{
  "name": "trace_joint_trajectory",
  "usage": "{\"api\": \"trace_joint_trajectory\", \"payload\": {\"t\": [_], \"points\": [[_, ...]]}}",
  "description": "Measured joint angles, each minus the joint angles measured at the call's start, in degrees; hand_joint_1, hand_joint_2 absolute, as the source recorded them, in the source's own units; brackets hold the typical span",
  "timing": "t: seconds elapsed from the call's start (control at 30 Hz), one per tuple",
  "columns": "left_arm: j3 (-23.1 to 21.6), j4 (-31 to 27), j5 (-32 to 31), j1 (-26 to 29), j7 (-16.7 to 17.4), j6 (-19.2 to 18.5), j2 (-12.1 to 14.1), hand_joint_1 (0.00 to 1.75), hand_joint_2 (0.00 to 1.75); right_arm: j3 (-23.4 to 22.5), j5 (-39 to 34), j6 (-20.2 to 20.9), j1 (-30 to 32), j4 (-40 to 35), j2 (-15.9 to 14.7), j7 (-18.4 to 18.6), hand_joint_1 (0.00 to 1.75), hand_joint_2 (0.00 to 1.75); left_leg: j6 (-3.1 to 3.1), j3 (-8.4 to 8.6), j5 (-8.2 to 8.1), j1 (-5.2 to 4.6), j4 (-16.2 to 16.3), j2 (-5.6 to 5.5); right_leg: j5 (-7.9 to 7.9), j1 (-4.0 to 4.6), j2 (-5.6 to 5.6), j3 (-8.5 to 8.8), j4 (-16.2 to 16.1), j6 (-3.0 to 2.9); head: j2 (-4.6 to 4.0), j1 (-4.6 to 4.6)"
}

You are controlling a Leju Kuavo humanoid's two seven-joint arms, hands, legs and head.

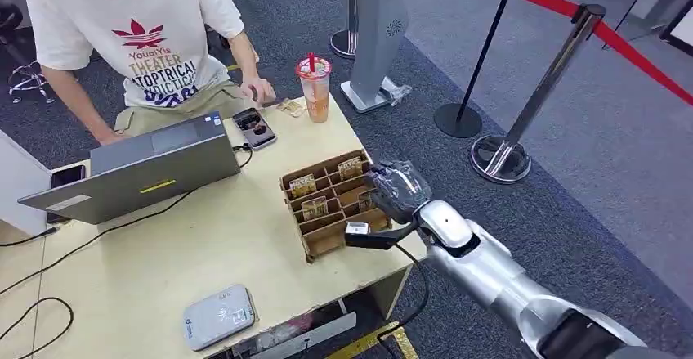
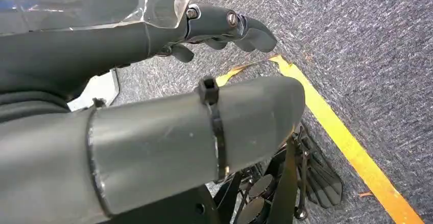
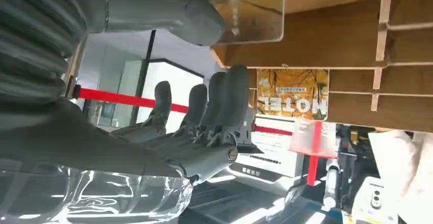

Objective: Pass the card to the sensor for recognition and then transmit it.

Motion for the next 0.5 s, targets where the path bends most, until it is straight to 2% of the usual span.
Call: {"api": "trace_joint_trajectory", "payload": {"t": [0.17,0.33,0.5], "points": [[-0.02,0.00,0.00,0.01,-0.02,-0.04,0.02,0.00,0.00,-0.98,-0.02,0.13,1.67,-1.20,-0.52,0.22,1.05,1.75,0.00,0.00,0.00,0.00,0.00,0.00,0.00,0.00,0.01,0.00,0.00,0.00,0.00,0.00],[0.00,0.00,-0.02,0.02,-0.04,-0.04,0.04,0.00,0.00,-1.75,-0.02,0.17,3.02,-2.14,-0.68,0.41,1.01,1.75,0.00,-0.01,0.00,0.00,0.00,0.00,0.00,0.00,0.01,0.00,0.00,0.00,0.00,-0.02],[0.00,0.00,-0.04,0.02,-0.04,-0.04,0.07,0.00,0.00,-2.10,-0.02,0.20,3.65,-2.73,-0.68,0.44,1.05,1.75,0.00,0.00,0.00,0.00,0.00,0.01,0.00,0.00,0.01,0.00,0.00,0.00,0.00,0.00]]}}
